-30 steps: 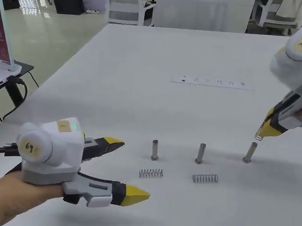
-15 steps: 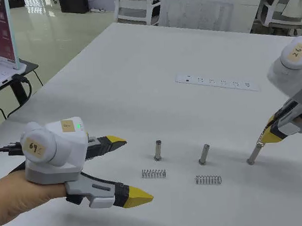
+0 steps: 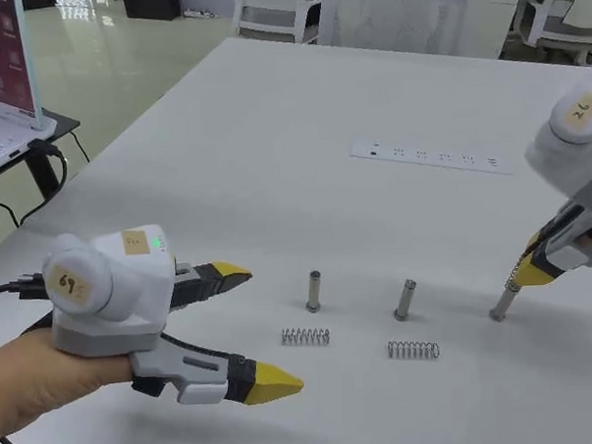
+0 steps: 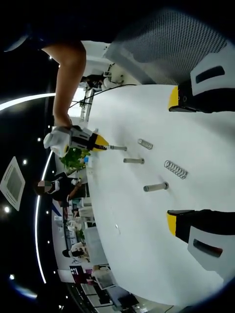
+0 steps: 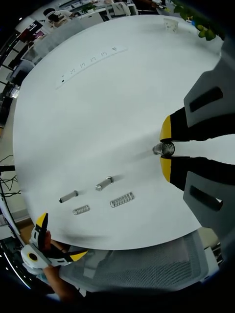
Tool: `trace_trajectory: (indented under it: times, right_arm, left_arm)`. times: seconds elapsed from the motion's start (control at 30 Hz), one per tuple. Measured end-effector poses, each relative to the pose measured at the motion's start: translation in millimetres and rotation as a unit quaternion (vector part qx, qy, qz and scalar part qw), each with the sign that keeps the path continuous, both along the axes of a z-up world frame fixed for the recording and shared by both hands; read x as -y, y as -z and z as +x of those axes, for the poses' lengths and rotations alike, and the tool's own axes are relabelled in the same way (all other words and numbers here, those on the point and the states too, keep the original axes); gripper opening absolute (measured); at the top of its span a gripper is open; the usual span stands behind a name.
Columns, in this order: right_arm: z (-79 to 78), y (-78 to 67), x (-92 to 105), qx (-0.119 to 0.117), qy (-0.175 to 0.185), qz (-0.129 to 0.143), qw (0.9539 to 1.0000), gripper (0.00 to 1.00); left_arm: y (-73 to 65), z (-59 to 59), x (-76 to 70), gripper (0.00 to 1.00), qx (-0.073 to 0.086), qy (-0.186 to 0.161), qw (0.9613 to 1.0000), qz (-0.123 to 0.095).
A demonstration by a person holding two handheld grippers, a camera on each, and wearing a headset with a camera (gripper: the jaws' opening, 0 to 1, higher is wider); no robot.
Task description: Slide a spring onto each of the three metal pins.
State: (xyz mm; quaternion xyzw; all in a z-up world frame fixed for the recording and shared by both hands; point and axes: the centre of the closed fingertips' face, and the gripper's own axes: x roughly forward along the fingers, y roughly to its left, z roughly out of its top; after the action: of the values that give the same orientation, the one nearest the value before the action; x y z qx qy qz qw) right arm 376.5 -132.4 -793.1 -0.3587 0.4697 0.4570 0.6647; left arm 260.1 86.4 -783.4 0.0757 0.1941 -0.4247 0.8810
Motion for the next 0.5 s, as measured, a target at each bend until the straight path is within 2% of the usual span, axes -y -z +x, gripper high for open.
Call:
trace_trajectory:
  times: [0.5]
  right_arm:
    - [-4.0,21.6,0.3,-0.020,0.007,-0.007,0.9997,0.08]
  left_arm:
    - [1.1,-0.6,0.4,0.77,-0.005,0.004,1.0000,0.003]
